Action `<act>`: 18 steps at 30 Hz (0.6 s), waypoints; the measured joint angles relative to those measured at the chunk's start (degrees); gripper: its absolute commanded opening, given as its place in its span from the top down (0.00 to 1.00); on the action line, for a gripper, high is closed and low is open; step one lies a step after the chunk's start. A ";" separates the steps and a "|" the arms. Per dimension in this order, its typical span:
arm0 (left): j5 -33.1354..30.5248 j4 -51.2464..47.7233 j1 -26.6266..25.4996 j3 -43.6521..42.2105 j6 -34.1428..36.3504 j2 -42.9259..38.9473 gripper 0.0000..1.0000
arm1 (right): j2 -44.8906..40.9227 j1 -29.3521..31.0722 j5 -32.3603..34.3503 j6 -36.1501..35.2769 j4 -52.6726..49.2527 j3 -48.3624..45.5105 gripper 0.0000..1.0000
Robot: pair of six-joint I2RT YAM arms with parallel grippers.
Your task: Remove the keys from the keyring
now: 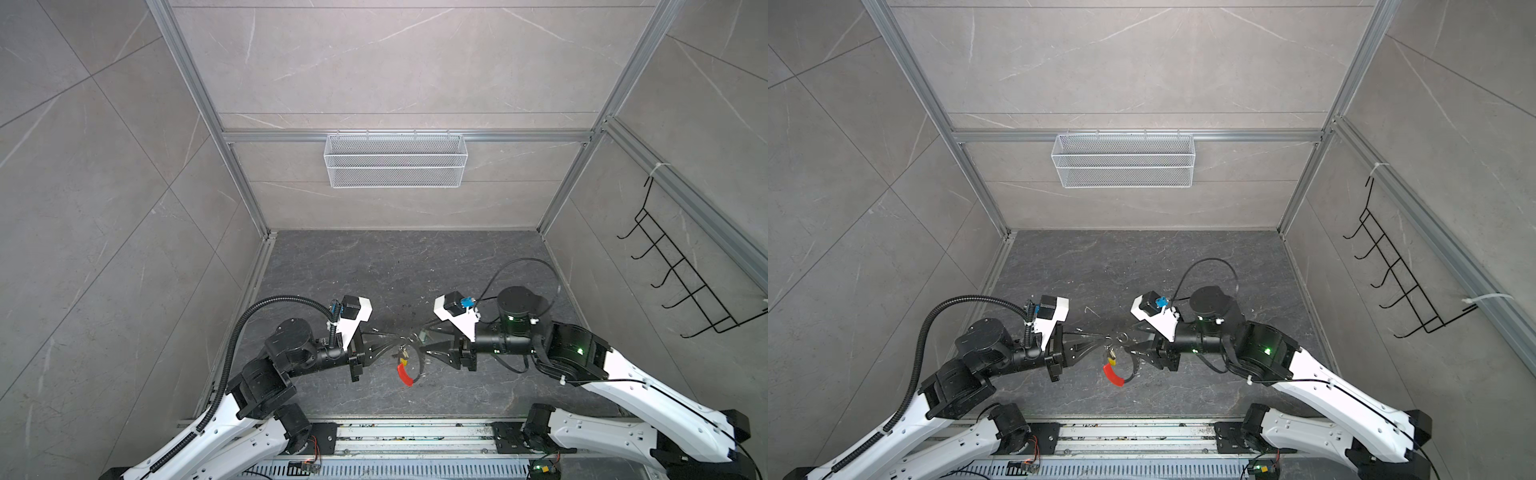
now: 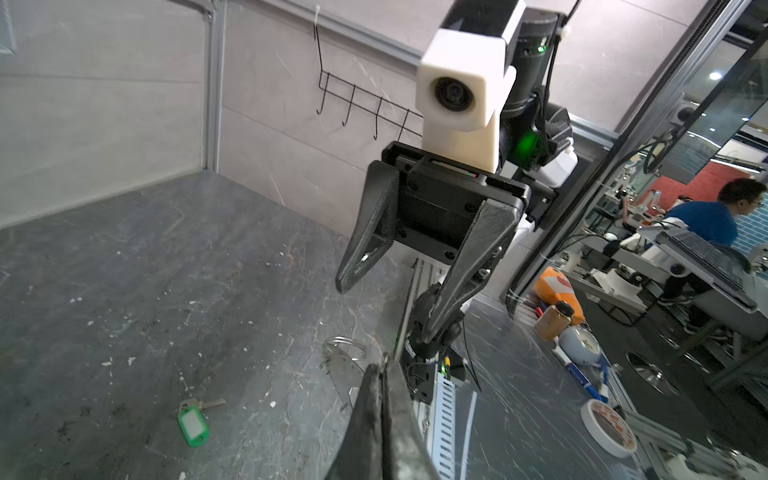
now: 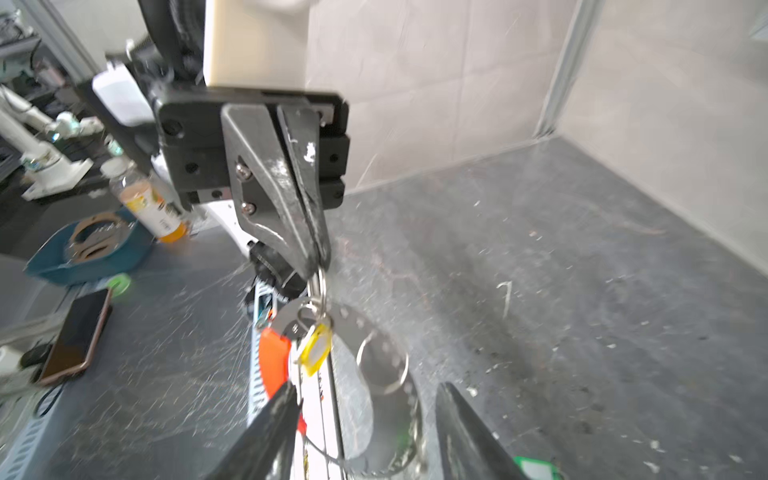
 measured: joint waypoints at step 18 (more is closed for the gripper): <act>-3.78 10.19 0.00 -2.43 -1.16 -0.50 1.00 | 3.19 0.00 -2.16 12.96 15.82 -1.64 0.59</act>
